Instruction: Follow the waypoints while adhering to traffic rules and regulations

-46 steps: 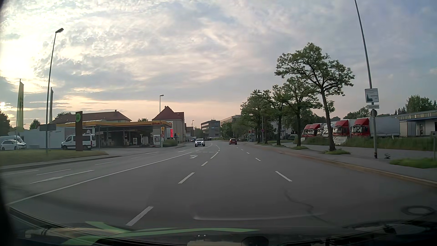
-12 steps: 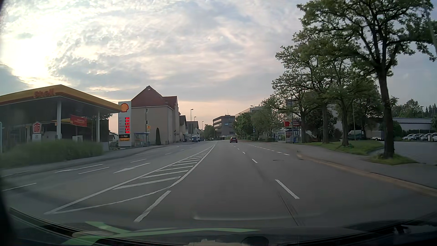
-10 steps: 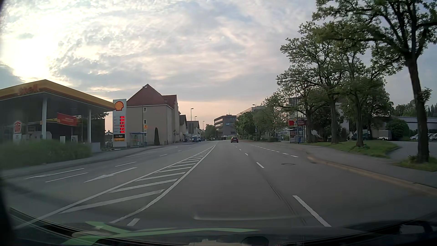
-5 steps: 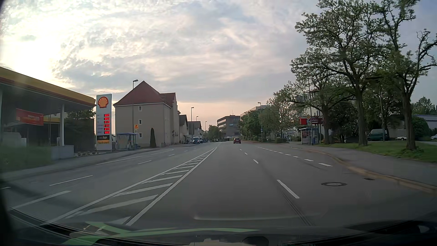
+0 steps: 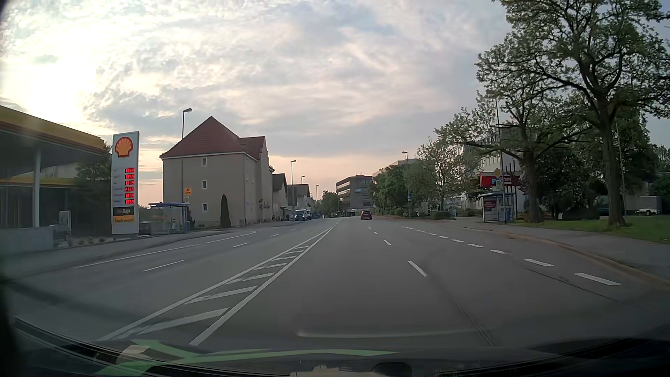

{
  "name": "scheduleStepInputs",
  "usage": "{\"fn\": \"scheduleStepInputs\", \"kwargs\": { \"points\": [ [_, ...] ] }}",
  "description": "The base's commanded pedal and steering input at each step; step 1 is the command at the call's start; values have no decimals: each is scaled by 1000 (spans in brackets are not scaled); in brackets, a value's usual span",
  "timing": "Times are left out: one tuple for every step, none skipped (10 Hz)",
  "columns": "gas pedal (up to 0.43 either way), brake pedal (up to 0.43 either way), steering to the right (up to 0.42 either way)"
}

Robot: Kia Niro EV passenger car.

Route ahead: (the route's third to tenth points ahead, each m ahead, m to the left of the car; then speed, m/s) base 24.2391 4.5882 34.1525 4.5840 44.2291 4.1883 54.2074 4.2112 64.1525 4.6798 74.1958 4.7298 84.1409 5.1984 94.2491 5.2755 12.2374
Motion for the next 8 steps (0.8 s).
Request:
{"fn": "scheduleStepInputs", "kwargs": {
  "points": [
    [67, 0, -7],
    [67, 0, -7],
    [67, 0, -5],
    [67, 0, -3],
    [67, 0, -3],
    [67, 0, -5],
    [67, 0, -9],
    [67, 0, -10]
  ]
}}
